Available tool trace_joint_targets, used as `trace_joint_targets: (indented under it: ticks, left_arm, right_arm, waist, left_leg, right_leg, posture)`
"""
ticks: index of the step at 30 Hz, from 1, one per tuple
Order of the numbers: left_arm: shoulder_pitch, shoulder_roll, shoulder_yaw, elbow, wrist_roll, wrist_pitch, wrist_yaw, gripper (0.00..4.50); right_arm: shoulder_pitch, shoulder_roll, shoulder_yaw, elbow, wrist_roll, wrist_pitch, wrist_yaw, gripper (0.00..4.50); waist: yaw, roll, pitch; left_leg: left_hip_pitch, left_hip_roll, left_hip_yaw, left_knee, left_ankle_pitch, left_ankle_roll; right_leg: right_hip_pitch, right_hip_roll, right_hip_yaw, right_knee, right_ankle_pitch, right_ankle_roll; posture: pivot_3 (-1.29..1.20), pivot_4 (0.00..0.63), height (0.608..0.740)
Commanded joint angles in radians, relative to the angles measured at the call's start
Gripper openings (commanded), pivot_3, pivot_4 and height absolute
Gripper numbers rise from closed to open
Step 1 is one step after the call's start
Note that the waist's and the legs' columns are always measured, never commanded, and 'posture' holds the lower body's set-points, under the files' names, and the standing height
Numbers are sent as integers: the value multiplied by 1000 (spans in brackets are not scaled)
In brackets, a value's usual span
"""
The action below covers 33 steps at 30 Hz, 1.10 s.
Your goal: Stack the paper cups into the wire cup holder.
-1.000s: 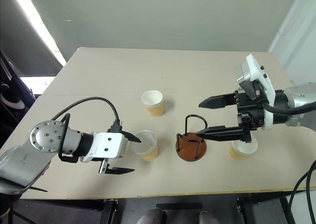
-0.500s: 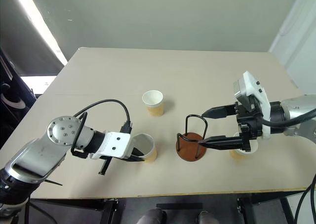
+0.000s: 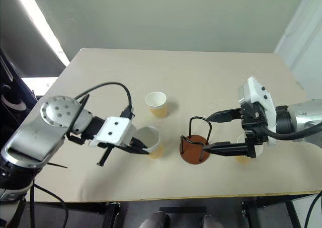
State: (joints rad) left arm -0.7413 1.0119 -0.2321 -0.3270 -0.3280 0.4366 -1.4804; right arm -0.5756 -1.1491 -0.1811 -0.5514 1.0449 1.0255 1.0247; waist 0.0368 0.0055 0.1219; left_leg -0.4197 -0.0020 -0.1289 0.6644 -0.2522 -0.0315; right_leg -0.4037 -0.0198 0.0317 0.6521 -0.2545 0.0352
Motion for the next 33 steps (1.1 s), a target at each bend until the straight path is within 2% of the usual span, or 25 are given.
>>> trace_joint_targets:
  ticks: [1, 10, 21, 27, 33]
  left_arm:
    - [-70, -14, 47, 20, -47, 21, -17, 45]
    - [-226, -102, 23, 100, -105, 48, -77, 45]
    - [-326, -212, -80, 196, -76, -59, -134, 45]
    - [-387, -248, -149, 283, -75, -149, -134, 45]
    - [-472, -261, -181, 356, -118, -193, -134, 45]
  right_arm:
    - [14, -29, -39, 1, -22, -37, 35, 4276]
    - [5, -43, -11, 30, -97, -88, 65, 4276]
    - [78, -101, -159, -15, -56, -47, 25, 4276]
    - [18, -134, -232, 2, -11, -21, -31, 4276]
    - [24, -168, -308, -9, 44, 23, -65, 4276]
  waist:
    - [-1, 0, 0]
    - [0, 0, 0]
    - [3, 0, 0]
    - [4, 0, 0]
    - [8, 0, 0]
  left_leg:
    - [0, 0, 0, 0, 0, 0]
    - [0, 0, 0, 1, 0, 1]
    - [-1, 0, 0, 1, 0, 2]
    - [-1, 0, 0, 2, 0, 3]
    - [-3, 0, 0, 2, 0, 3]
  right_leg:
    - [0, 0, 0, 0, 0, 0]
    - [1, 0, 0, -1, 1, 1]
    - [2, 0, 0, -4, 2, 4]
    - [3, 0, 0, -5, 2, 5]
    - [2, 0, 0, -6, 2, 6]
  posture:
    - [0, 150, 740]
    - [0, 150, 740]
    - [0, 150, 740]
    - [0, 150, 740]
    - [0, 150, 740]
